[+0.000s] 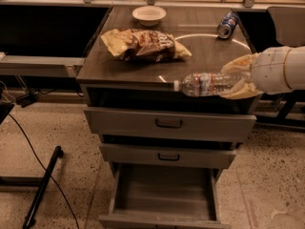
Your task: Pick water bottle from bottom drawer and place on counter
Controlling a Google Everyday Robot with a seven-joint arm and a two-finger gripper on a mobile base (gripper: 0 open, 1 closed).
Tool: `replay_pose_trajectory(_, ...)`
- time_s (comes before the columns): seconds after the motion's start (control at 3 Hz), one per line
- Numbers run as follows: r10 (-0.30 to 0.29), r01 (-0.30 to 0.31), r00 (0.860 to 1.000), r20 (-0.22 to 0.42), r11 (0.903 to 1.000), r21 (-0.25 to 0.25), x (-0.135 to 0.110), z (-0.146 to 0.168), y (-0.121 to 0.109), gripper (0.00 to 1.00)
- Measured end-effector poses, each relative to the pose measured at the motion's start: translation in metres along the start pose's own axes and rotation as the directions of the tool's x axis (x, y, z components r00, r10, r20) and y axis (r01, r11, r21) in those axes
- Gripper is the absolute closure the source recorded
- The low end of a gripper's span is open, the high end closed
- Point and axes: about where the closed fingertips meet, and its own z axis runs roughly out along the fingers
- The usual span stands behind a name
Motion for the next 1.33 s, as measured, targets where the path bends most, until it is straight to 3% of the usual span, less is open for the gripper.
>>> replay_pose_trajectory(0.33, 0.018, -0.018, 1.000, -0.008, 0.9996, 0.024, 0.002, 0.000, -0.005, 1.00)
replay_pose_trajectory(0.67, 0.058, -0.054, 0.996, -0.072, 0.9966, 0.062, 0.018, 0.002, -0.043, 1.00)
replay_pose_trajectory(1.0, 0.233, -0.216, 0.964, -0.125, 0.9668, 0.137, 0.053, 0.023, -0.096, 1.00)
replay_pose_trajectory(1.33, 0.374, -0.352, 0.921, -0.111, 0.9188, 0.178, 0.076, 0.038, -0.118, 1.00)
